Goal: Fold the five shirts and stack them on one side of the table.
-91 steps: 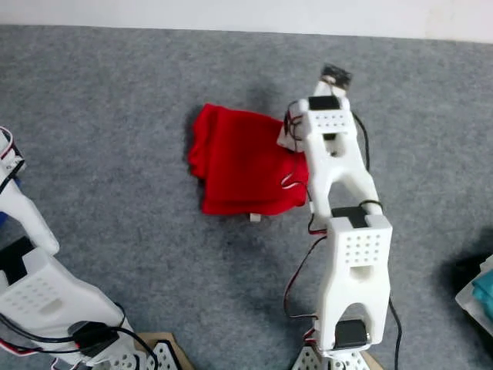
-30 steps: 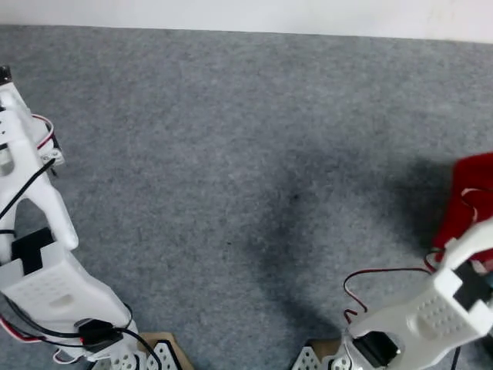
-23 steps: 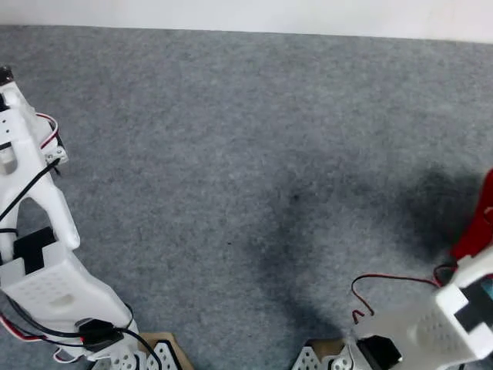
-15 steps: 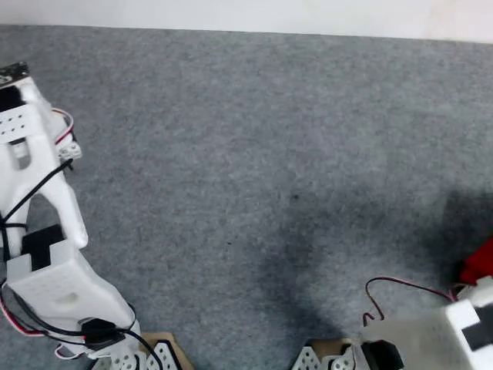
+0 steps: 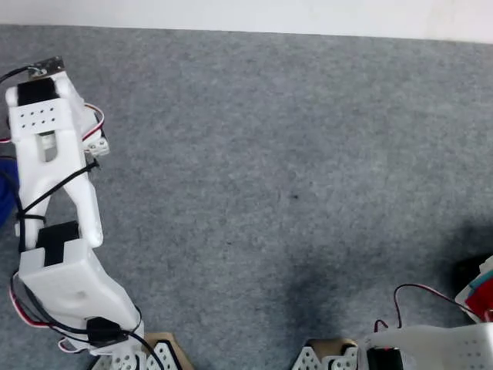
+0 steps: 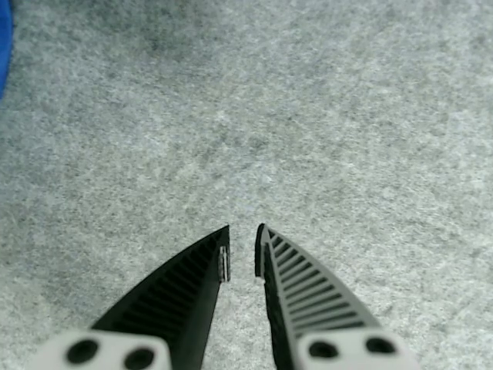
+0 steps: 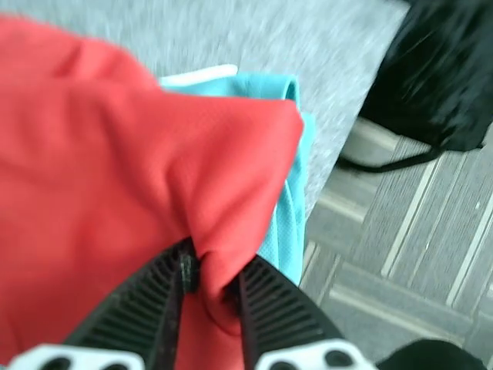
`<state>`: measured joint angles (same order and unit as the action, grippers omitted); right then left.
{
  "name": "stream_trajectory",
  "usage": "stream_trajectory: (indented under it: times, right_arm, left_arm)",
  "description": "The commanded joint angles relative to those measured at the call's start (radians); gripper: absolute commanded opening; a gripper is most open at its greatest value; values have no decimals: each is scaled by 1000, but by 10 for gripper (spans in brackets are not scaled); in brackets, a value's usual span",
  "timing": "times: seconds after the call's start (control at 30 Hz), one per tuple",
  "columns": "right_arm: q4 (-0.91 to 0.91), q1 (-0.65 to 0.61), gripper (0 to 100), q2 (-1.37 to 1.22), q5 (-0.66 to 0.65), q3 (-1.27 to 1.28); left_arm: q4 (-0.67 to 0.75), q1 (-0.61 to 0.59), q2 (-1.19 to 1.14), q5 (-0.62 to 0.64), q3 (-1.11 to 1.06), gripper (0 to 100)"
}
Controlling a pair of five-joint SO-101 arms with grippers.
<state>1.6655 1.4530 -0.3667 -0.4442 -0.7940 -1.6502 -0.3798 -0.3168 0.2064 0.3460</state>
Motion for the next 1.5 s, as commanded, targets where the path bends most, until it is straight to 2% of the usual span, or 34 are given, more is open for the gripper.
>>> stream_trajectory:
  times: [0.0, 0.1, 0.23, 0.3, 0.53, 0.63, 0.77, 0.93, 1.1, 1.3, 1.47]
  right_arm:
    - [-19, -10, 13, -38, -25, -10]
    - [-19, -24, 77, -70, -20, -12]
    - [-59, -24, 319, -59, 41, -27]
    - [-65, -25, 396, -41, 48, -97]
    - [74, -91, 407, 62, 72, -412]
    - [96, -166, 407, 102, 195, -475]
    - [99, -294, 407, 165, 370, -378]
    - [99, -516, 407, 285, 477, -81]
    - [99, -803, 407, 449, 514, 269]
    - [94, -1245, 407, 615, 516, 608]
    - [7, -1624, 407, 654, 647, 811]
  left_arm:
    - [-5, 25, 21, 12, 54, 81]
    - [-37, 24, 21, 12, 91, 81]
    - [-77, 21, 21, 11, 130, 81]
    - [-77, 19, 21, 11, 134, 81]
    - [-77, 27, 21, 12, 142, 81]
    - [-80, 22, 21, 11, 188, 81]
    - [-83, -28, 21, 8, 285, 81]
    - [-83, -145, 21, -6, 478, 82]
    - [-80, -286, 19, -140, 631, 83]
    - [-75, -479, 12, -196, 673, 82]
    - [-75, -636, 8, -236, 670, 81]
